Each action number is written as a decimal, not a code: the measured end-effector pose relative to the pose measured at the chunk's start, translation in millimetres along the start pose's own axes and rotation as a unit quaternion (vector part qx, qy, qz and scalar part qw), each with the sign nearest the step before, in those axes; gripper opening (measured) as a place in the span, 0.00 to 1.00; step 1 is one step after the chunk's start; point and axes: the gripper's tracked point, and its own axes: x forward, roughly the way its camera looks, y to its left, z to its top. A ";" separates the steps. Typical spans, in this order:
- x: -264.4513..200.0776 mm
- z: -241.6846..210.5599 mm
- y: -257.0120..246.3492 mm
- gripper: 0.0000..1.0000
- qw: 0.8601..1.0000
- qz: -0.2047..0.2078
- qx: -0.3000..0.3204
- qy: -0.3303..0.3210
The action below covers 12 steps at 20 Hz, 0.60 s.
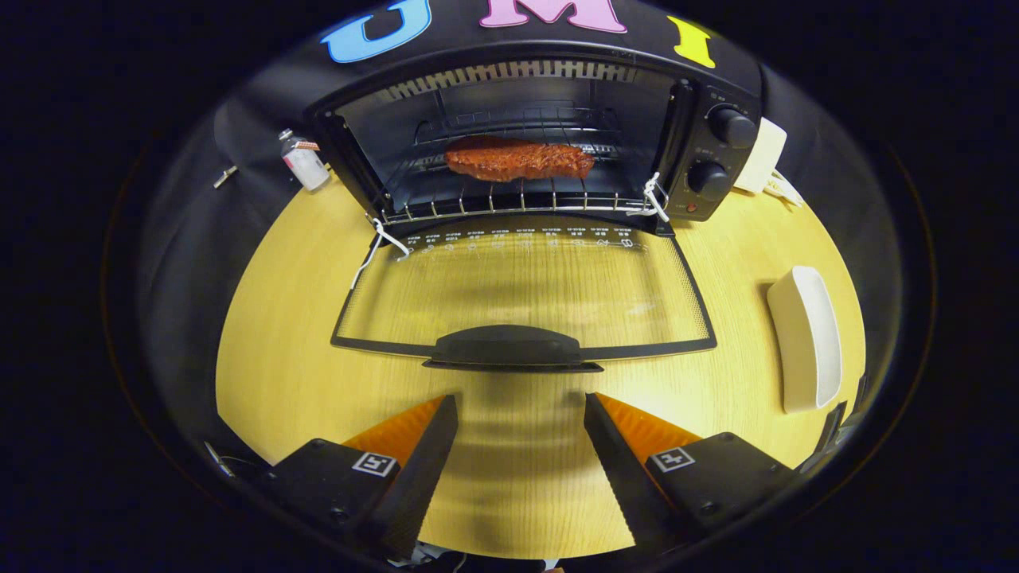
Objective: Open the toaster oven, put the food inside, and close the toaster oven door.
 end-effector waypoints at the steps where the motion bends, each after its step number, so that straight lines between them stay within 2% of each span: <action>1: 5.5 -1.4 -0.8 0.99 1.000 -0.010 0.001 0.003; 3: 3.1 22.8 0.3 0.99 0.999 -0.031 0.000 -0.013; 5: 6.7 28.1 -0.7 1.00 0.999 -0.035 0.000 -0.016; 12: -18.7 38.1 1.4 0.99 0.998 -0.025 -0.009 -0.063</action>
